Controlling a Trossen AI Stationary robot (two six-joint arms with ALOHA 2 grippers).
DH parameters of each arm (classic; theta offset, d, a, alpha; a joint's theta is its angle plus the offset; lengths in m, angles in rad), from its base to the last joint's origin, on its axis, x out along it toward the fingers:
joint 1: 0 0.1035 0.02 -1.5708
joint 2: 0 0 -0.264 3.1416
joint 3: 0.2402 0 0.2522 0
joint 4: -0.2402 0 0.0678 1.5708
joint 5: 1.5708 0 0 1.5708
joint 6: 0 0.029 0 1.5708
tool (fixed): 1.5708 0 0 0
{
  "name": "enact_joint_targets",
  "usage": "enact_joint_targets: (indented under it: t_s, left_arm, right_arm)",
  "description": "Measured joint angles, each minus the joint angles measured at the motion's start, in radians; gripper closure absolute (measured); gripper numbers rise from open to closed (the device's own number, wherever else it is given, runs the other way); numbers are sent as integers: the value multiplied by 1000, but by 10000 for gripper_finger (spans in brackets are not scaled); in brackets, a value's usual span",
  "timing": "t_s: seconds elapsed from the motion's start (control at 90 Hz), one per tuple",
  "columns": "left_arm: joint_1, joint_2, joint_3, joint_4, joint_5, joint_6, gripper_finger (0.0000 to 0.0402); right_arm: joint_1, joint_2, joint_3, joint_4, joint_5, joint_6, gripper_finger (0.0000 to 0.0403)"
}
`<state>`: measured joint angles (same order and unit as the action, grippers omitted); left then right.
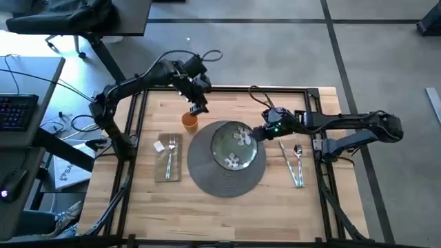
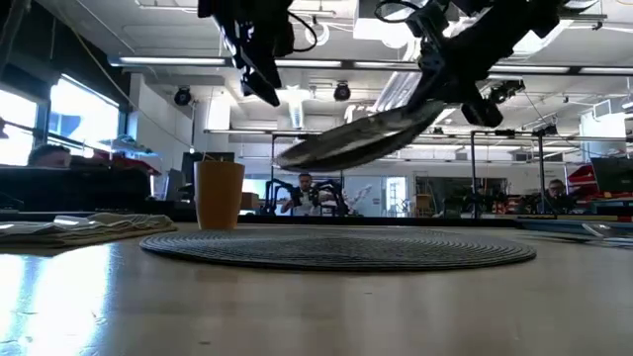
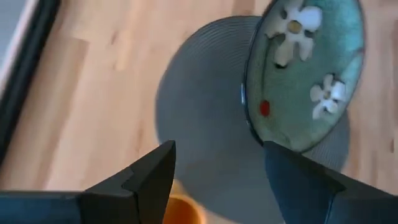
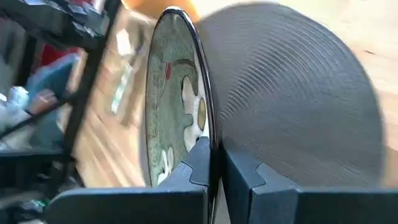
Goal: Set table place
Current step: Put the green plate on the gray table mat
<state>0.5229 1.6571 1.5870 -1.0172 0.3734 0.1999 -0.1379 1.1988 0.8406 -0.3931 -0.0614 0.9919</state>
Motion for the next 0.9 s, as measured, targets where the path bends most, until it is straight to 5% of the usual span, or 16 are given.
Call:
enact_joint_targets:
  t_s: [0.244, 0.467, 0.9]
  left_arm:
    - [-26, -148, -146, 173, -58, -121, 179]
    - [-33, -244, -148, 187, -190, -162, 179]
    - [-34, -294, -148, 175, -236, -171, 179]
  right_arm:
    - [6, 24, 18, -42, -63, -51, 403]
    - [10, 164, 93, -31, -119, -144, 403]
    - [10, 407, 377, -74, -161, -313, 403]
